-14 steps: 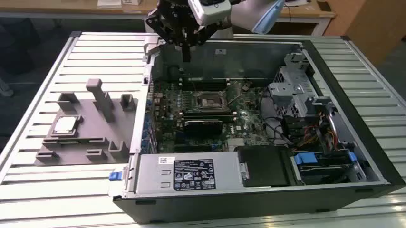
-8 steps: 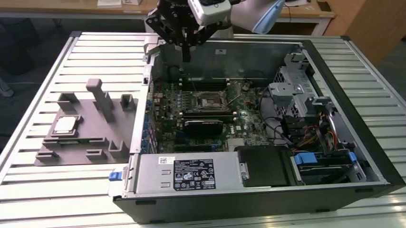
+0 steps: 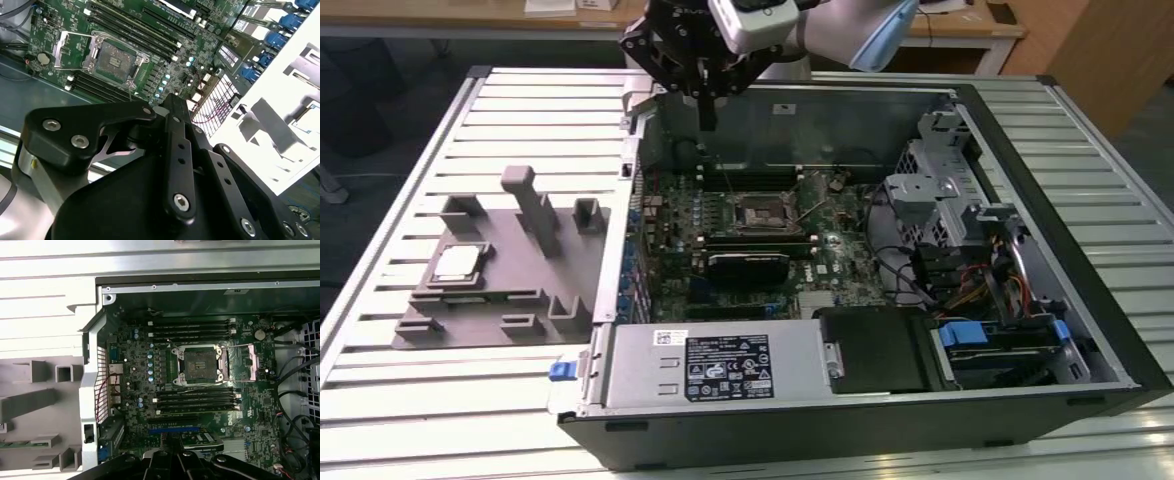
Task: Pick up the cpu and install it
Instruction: 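Reach for the cpu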
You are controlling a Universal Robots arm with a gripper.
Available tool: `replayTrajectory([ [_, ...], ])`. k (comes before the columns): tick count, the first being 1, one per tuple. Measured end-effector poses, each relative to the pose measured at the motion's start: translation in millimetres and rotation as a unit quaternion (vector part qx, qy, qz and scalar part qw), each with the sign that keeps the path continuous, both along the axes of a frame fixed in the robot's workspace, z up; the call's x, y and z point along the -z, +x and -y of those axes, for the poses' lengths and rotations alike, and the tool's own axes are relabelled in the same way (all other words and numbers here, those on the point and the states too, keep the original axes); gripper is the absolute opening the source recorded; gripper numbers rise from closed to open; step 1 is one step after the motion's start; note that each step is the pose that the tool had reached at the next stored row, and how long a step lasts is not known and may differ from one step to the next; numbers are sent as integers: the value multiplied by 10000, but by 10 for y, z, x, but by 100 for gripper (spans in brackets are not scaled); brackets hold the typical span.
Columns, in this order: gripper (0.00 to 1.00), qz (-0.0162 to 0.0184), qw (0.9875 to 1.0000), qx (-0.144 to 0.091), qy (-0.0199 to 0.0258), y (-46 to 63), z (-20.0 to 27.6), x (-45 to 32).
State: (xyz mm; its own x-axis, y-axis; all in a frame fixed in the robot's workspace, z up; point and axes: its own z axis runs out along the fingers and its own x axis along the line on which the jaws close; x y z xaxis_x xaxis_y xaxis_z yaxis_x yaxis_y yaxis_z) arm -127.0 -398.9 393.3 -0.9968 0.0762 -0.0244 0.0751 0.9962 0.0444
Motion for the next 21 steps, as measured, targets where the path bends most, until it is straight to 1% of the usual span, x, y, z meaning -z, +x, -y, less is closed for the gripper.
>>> replayTrajectory([
  [10,11,0,10000,0,0,-33,0,0],
  [21,11,0,10000,0,0,-117,0,0],
])
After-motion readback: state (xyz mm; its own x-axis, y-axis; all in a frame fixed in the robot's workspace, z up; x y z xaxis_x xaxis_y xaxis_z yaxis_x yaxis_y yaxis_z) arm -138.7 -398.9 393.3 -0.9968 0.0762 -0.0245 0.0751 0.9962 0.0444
